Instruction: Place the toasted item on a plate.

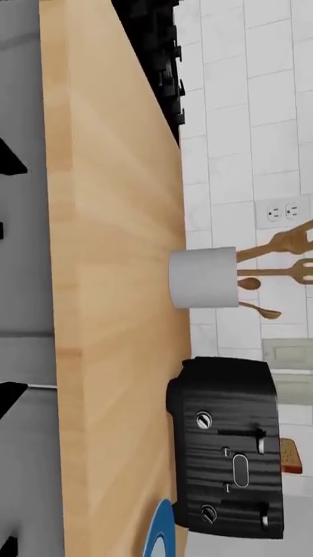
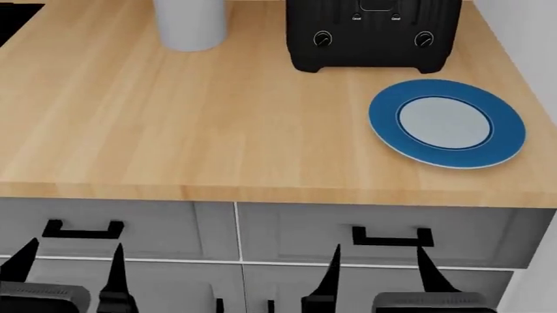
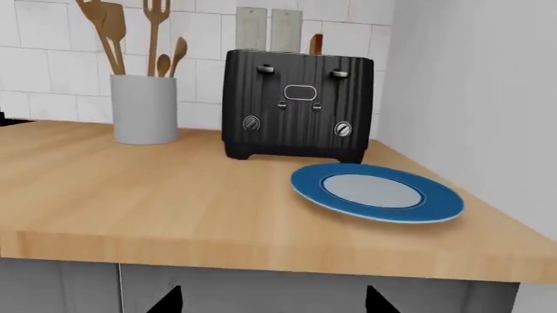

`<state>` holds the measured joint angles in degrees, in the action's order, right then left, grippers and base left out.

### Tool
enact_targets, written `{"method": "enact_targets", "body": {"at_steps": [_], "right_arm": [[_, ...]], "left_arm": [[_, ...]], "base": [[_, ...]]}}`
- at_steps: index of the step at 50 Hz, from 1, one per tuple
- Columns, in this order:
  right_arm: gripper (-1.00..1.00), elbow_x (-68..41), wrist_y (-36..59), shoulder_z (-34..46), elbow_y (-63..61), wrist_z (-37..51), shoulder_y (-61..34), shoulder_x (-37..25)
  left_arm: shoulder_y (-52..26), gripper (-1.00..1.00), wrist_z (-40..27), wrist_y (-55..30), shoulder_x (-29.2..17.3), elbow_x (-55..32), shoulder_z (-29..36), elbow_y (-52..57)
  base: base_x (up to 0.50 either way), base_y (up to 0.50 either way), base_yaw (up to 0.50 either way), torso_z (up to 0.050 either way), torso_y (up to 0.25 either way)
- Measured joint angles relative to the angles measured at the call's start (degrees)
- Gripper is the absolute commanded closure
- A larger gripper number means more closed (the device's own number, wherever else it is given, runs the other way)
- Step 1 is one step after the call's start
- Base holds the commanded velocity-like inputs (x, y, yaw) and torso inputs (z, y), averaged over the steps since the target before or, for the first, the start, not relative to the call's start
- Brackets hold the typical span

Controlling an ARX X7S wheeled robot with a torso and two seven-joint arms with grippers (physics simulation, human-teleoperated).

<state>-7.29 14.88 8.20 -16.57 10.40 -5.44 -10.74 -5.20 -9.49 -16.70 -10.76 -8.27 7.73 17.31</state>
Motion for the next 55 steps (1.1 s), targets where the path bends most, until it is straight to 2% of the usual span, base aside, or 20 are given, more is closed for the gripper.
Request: {"method": "enact_targets", "body": {"at_steps": [25, 34, 55], "right_arm": [[-1.00, -2.67, 16.11, -1.13, -10.52, -0.05, -13.32, -3.64], [-1.00, -4.18, 23.97, -1.05, -13.40, -0.81, -23.50, -4.68], [-1.00, -5.79, 29.31, -1.14, -16.35, -0.88, -29.66, -5.47]], "left_arm": [[-10.96, -1.00, 0.59, -16.50, -4.78, -5.00, -2.88, 9.77], [-16.92, -1.00, 0.76, -23.47, -7.20, -6.00, -3.13, 12.29], [-19.60, -1.00, 0.63, -27.69, -9.36, -6.64, -3.14, 14.54]], "base": [[0.01, 0.00, 0.00, 0.000, 0.000], [0.19, 0.00, 0.00, 0.000, 0.000], [0.18, 0.00, 0.00, 0.000, 0.000]]}}
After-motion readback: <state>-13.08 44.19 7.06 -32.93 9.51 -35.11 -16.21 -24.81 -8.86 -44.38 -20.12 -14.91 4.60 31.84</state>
